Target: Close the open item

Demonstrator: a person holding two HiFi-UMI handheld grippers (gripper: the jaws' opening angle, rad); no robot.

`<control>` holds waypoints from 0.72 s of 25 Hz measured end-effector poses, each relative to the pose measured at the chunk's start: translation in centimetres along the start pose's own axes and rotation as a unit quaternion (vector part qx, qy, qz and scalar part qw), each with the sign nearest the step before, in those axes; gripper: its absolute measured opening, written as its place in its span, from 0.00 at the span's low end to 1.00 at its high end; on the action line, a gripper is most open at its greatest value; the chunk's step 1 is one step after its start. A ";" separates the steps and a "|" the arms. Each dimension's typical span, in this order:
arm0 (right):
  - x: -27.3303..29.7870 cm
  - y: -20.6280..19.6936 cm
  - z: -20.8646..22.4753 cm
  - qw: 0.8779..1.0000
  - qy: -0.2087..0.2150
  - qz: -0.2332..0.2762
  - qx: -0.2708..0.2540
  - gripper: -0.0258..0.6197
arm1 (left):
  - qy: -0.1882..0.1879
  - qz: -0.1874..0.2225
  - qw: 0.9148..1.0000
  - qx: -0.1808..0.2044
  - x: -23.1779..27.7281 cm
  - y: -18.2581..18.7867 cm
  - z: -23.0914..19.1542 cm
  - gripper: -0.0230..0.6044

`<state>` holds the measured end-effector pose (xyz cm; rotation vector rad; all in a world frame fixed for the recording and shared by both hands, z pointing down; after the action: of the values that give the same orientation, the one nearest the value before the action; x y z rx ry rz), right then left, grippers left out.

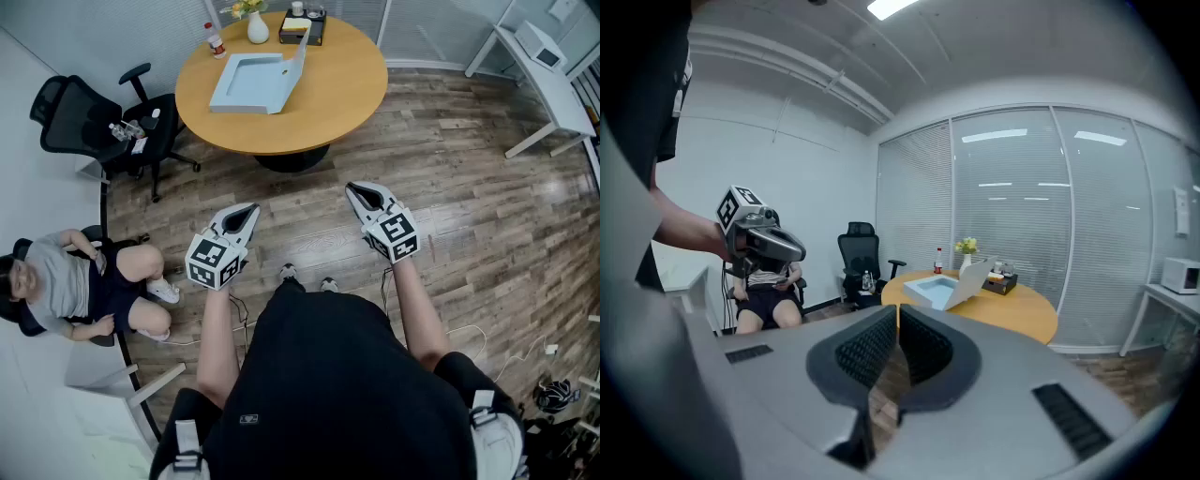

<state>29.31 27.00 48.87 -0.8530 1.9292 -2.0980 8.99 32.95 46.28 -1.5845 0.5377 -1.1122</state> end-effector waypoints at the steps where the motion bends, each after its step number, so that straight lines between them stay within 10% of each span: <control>1: -0.3 0.0 0.1 1.000 0.001 0.002 0.000 0.05 | 0.003 0.000 1.000 0.000 0.0 0.0 0.5 0.04; 18: -1.6 -1.4 3.1 1.000 0.017 0.000 0.000 0.05 | 0.027 0.012 1.000 -0.007 2.0 1.5 2.8 0.04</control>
<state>32.52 25.31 49.71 -0.8222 1.9463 -2.1257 12.63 32.29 45.72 -1.5588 0.6010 -1.1383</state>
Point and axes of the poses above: the fingertips, and each gripper's own axes: x forward along the fingers, z to its right, y out of its top, the point moved 1 cm from there along -x, backward along the fingers, and after that the axes turned 8 degrees about y, right-handed, at the moved point
